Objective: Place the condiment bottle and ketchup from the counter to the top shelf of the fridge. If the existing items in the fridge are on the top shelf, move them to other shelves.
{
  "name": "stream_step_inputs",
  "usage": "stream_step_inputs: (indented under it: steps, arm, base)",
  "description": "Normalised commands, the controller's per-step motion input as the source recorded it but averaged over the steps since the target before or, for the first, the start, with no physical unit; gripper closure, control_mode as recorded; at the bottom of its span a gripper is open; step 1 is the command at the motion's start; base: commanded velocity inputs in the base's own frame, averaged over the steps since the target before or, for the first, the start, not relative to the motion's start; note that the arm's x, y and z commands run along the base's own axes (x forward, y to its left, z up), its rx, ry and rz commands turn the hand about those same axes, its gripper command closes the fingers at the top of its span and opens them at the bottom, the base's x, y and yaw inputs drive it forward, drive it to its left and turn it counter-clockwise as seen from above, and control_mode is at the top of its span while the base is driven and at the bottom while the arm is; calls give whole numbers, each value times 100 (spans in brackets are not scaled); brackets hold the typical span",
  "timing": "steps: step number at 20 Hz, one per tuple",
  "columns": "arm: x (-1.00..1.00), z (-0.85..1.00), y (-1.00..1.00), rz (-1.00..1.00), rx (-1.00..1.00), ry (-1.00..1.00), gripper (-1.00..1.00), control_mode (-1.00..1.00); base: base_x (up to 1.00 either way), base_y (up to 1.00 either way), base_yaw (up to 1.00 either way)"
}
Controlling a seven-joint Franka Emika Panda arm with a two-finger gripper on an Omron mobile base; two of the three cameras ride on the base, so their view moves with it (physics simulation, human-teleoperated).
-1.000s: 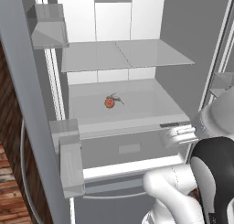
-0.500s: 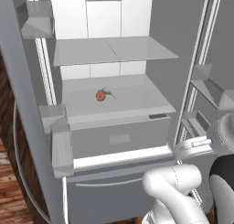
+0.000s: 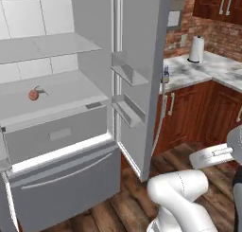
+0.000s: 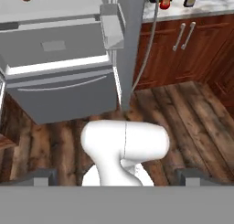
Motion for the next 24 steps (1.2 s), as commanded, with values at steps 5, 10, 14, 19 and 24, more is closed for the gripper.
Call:
stream_step_inputs:
  steps: [5, 10, 14, 19, 24]
  arm:
    - [0, 0, 0, 0, 0, 0, -100, 100]
    - [0, 0, 0, 0, 0, 0, -100, 100]
    - [0, 0, 0, 0, 0, 0, -100, 100]
    - [0, 0, 0, 0, 0, 0, -100, 100]
    - [0, 0, 0, 0, 0, 0, -100, 100]
  base:
    - [15, -70, -66]
    - [93, -73, -38]
    - [100, -69, -27]
    - [100, -38, -4]
    - [100, -8, 9]
